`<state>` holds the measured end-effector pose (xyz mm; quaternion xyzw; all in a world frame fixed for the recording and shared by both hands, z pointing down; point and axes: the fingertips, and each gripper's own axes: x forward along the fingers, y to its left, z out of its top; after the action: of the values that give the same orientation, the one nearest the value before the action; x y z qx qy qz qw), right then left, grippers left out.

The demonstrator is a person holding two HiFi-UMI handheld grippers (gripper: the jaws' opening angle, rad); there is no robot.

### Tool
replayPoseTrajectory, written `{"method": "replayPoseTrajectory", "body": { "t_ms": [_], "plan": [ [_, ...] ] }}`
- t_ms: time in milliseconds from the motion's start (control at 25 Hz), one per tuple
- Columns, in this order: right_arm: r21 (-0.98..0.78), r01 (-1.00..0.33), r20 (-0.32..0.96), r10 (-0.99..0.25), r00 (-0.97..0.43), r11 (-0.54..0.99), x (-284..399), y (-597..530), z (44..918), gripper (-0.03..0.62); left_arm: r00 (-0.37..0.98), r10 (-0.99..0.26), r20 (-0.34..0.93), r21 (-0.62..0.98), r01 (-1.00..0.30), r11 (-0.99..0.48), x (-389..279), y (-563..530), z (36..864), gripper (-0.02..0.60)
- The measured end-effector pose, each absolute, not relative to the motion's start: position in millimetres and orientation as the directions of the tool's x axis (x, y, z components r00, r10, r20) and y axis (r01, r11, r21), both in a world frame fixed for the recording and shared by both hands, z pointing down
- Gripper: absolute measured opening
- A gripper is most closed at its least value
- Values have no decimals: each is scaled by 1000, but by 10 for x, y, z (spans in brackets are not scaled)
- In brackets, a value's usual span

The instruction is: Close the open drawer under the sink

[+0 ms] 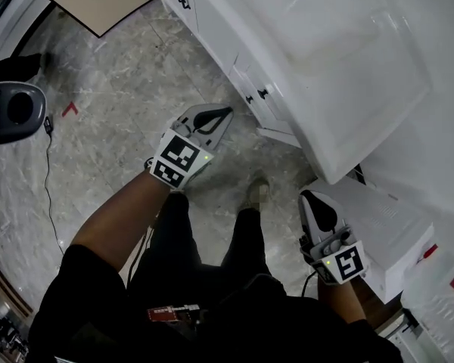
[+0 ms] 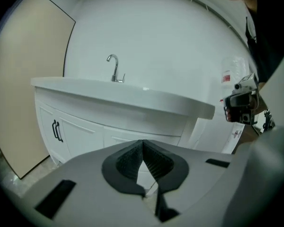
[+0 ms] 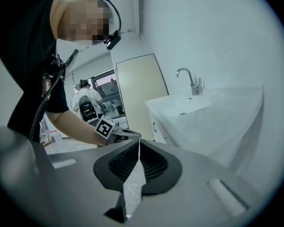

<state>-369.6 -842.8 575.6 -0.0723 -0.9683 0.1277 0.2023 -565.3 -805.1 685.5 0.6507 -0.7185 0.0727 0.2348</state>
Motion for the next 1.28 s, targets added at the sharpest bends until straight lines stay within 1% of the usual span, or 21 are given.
{"method": "replayPoseTrajectory", "body": {
  "t_ms": [200, 400, 640, 920, 1280],
  "plan": [
    [-309, 15, 356, 130, -925, 951, -3719, -8536, 5477, 3, -50, -940, 336, 233, -963, 135, -5628, -7938, 6149, 0],
    [-286, 0, 339, 102, -935, 958, -3751, -8634, 5093, 2, -67, -960, 271, 258, -956, 139, -5576, -7791, 5467, 0],
    [-259, -21, 299, 60, -952, 966, -3793, -8827, 4640, 2, -102, -978, 184, 242, -959, 145, -5597, -7695, 4642, 0],
    [-198, -35, 239, 14, -971, 980, -3704, -8885, 4070, 2, -103, -987, 122, 238, -962, 130, -5410, -7529, 3941, 0],
    [-222, -98, 239, -44, -970, 970, -3386, -8919, 3511, 2, -115, -992, 48, 280, -952, 124, -5180, -7187, 3104, 0]
  ]
}}
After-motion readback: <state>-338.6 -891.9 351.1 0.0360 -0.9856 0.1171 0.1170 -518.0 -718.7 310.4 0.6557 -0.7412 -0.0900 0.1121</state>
